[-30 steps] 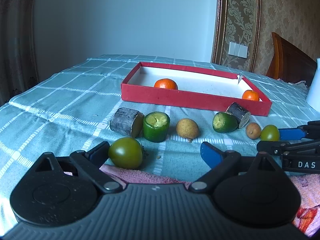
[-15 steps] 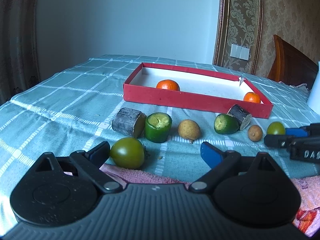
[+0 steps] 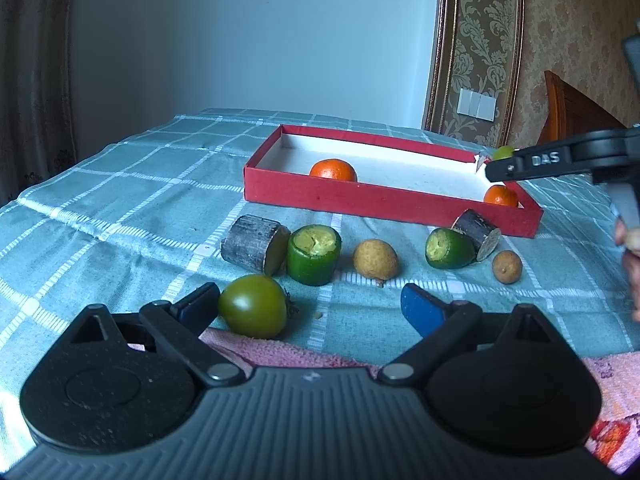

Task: Organize fruits
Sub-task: 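Lower the green tomato into the red tray and open the right gripper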

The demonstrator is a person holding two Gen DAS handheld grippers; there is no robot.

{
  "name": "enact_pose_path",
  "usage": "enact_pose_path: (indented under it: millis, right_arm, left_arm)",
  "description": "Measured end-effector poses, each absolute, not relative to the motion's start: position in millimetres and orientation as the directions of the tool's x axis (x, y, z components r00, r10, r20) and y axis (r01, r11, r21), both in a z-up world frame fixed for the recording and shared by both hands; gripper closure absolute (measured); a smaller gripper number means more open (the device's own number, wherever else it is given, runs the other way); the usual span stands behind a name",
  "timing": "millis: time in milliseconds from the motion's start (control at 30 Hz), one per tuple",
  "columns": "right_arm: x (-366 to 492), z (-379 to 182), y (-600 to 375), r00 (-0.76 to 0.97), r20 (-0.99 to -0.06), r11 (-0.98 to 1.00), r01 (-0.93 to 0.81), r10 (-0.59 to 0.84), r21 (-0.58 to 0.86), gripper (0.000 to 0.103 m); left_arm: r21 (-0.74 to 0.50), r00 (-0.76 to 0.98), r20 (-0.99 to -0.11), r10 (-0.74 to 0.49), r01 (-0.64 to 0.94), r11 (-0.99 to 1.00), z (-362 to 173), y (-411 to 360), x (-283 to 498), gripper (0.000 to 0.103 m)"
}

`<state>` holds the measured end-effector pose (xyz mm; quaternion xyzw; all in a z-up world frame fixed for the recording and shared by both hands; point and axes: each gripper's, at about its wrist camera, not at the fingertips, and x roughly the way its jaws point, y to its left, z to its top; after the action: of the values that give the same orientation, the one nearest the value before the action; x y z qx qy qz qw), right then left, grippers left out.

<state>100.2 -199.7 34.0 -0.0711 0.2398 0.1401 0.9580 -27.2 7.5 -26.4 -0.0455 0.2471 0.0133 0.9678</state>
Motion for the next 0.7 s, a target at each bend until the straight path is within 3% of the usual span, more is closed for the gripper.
enact_pose_path:
  millis: [133,200,233,300,467,567,700]
  right_arm:
    - [113,26,-197,0.833,-0.508,0.953,-0.294,0.217,-0.074,0.067]
    - [115,22,-196,0.826,-0.523,0.954,-0.289,0.21,-0.074,0.06]
    - [115,21,-197,0.828,-0.524,0.958,-0.277,0.198,-0.075,0.051]
    - [109,21,-202,0.843,-0.502,0.964,-0.258,0.194,-0.06,0.045]
    - [76,28,-224,0.866,-0.449,0.972,-0.232,0.219,0.027,0.042]
    - [48,26,-245,0.884,-0.409,0.974,-0.197,0.226,0.111,0.027]
    - [22,11,-266,0.894,-0.411,0.978,-0.12,0.18,0.168,0.027]
  left_arm:
    - [-0.083,0.876,-0.482,-0.004,-0.042,0.996,-26,8,-26,0.007]
    - [-0.084,0.876,-0.483,-0.005,-0.04,0.996,-26,8,-26,0.007]
    - [-0.084,0.876,-0.483,-0.006,-0.04,0.996,-26,8,-26,0.007]
    - [-0.085,0.877,-0.481,-0.007,-0.039,0.996,-27,8,-26,0.007]
    - [-0.086,0.879,-0.477,-0.005,-0.041,0.995,-27,9,-27,0.007]
    - [-0.086,0.88,-0.474,-0.003,-0.043,0.995,-27,8,-28,0.007]
    - [-0.083,0.88,-0.475,0.002,-0.047,0.995,-26,7,-27,0.007]
